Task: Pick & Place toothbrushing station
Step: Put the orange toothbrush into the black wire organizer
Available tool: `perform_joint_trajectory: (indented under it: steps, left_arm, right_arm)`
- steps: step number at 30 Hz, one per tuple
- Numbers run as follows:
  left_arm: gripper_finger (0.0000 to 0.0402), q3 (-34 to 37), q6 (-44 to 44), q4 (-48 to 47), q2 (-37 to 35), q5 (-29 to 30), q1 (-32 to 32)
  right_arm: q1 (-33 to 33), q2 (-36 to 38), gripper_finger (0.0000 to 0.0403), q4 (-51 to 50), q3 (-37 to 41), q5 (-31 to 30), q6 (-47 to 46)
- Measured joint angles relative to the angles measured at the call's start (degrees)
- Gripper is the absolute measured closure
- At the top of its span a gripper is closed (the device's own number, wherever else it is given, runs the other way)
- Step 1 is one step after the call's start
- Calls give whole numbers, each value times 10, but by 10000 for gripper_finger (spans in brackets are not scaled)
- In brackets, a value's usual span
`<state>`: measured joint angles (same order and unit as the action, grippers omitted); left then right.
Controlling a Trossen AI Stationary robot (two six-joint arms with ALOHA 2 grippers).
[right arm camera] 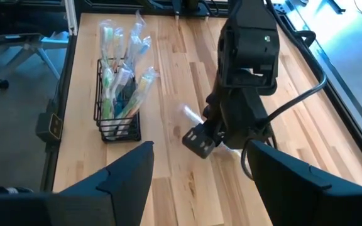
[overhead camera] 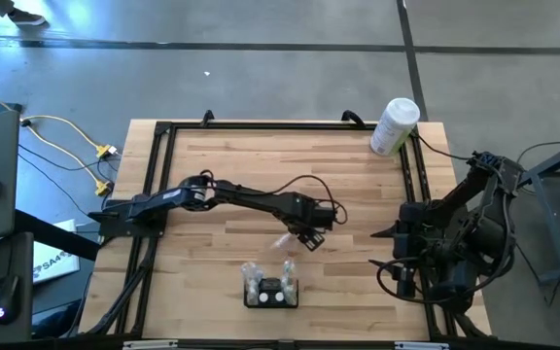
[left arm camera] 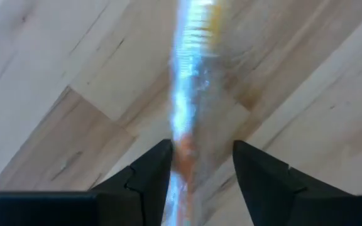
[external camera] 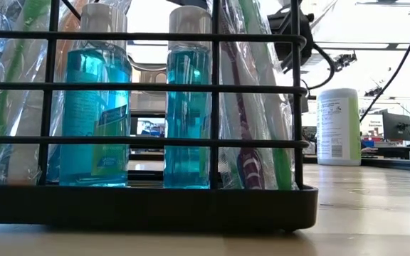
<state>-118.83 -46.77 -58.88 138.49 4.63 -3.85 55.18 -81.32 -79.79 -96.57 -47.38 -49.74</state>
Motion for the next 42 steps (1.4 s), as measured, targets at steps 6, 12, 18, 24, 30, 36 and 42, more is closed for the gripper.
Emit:
perform_joint_trajectory:
  steps: [6, 12, 18, 24, 30, 36, 42]
  left_arm:
    - [243, 0, 2, -24, 22, -26, 1]
    - [340, 2, 14, -32, 27, -34, -1]
    - [382, 2, 42, -44, 27, -43, -2]
    - [394, -33, 61, -116, 10, -39, -4]
    - [400, -117, 58, -179, -25, 42, -4]
    - [398, -139, 29, -186, -121, 94, -11]
    - [399, -144, 2, -177, -235, 181, -56]
  right_arm:
    - [0, 0, 153, -4, 0, 0, 0]
    - [0, 0, 153, -6, 0, 3, -1]
    - [0, 0, 153, -6, 0, 9, -2]
    - [9, 0, 153, -3, 0, 6, -2]
    - [22, 0, 153, 1, 0, -13, -2]
    - [34, 0, 153, 6, 0, -18, -2]
    - [42, 0, 153, 6, 0, -35, -1]
